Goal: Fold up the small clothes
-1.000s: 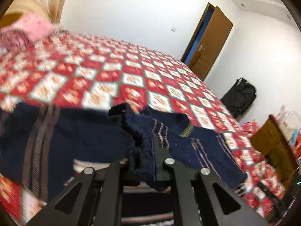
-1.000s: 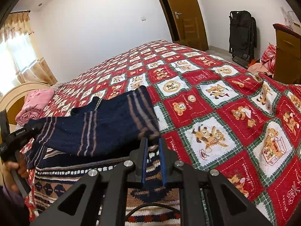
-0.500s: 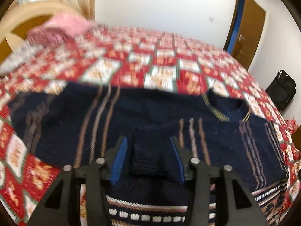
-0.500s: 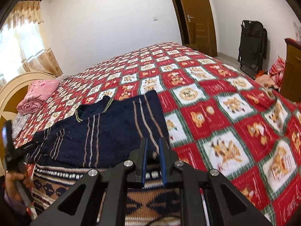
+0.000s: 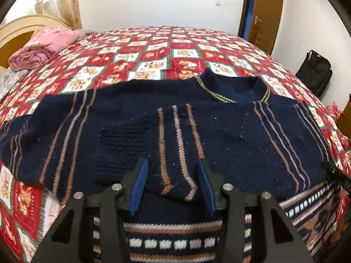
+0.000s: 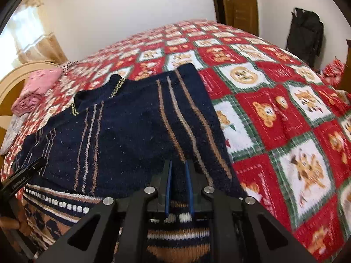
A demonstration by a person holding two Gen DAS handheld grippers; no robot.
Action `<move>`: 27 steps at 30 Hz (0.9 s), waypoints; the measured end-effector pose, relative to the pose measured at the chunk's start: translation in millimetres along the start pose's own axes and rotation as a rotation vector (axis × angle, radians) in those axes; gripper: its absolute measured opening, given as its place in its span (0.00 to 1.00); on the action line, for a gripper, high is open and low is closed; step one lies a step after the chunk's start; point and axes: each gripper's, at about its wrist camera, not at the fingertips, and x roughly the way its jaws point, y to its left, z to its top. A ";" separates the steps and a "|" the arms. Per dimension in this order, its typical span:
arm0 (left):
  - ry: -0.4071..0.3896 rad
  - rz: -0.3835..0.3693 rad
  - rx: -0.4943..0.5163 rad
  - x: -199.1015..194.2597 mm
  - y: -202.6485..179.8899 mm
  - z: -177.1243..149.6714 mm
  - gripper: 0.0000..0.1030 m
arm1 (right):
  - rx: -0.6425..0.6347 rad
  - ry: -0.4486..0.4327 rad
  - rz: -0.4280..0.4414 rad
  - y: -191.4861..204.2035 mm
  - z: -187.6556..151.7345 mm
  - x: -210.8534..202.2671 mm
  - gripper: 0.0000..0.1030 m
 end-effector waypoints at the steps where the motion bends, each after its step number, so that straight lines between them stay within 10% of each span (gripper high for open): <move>1: -0.009 0.003 -0.004 -6.8 3.5 0.9 0.49 | 0.005 -0.005 -0.003 4.4 0.6 -6.4 0.12; 10: -0.152 0.050 -0.136 -62.8 60.4 -8.8 0.69 | -0.144 -0.044 0.198 94.6 -31.4 -36.5 0.12; 19: -0.170 0.189 -0.237 -80.4 129.2 -23.5 0.71 | -0.164 0.045 0.181 118.7 -61.8 -4.3 0.12; 27: -0.186 0.392 -0.358 -89.6 204.6 -30.8 0.96 | -0.198 0.017 0.180 117.5 -66.7 -6.6 0.13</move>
